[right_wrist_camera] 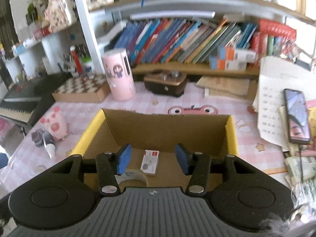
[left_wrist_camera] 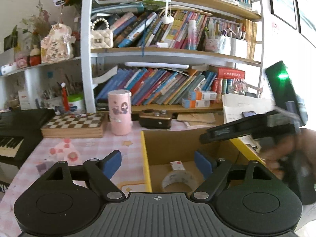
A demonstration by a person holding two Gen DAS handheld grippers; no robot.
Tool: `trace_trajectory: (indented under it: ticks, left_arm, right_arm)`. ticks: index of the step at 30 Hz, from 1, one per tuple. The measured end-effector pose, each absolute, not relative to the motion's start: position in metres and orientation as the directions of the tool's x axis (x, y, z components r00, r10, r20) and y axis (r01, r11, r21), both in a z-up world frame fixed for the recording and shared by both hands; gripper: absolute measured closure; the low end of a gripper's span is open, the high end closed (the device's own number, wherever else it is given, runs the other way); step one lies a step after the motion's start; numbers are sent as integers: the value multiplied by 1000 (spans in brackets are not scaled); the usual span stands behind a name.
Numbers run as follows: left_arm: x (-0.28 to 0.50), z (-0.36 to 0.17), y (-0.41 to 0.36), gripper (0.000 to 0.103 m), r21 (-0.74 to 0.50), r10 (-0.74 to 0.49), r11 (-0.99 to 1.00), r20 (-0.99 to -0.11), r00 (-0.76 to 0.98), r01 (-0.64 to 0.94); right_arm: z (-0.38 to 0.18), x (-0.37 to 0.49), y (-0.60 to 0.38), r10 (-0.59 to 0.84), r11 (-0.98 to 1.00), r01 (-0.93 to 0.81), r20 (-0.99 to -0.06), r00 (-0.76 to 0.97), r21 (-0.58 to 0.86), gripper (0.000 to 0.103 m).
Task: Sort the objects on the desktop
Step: 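Open the left gripper to drop the binder clip while the right releases the red-white box, then withdraw both open tools from the yellow box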
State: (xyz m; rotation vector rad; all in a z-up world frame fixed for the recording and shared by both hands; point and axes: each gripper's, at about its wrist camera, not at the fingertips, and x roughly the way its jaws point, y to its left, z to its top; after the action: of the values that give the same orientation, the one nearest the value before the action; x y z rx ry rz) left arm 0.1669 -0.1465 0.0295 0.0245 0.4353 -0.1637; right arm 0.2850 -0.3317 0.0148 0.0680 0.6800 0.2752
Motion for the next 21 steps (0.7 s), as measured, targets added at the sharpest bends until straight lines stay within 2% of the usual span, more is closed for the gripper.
trace_trajectory:
  ticks: [7, 11, 13, 17, 21]
  left_arm:
    - [144, 26, -135, 17, 23, -175, 979, -416, 892, 202]
    - [136, 24, -123, 16, -6, -186, 979, -422, 887, 202]
    - [133, 21, -116, 15, -19, -179, 982, -429, 885, 189]
    - [133, 13, -103, 13, 27, -77, 994, -473, 878, 102]
    - [122, 9, -78, 13, 9, -86, 995, -492, 866, 103]
  right_arm:
    - [30, 221, -339, 197, 980, -142, -546, 814, 143, 50]
    - [30, 186, -340, 136, 986, -63, -526, 840, 154, 49]
    - [26, 170, -339, 104, 986, -19, -524, 846, 166, 49]
    - [16, 144, -326, 44, 987, 49, -549, 834, 154, 47]
    - [5, 122, -307, 12, 986, 86, -572, 820, 144, 42]
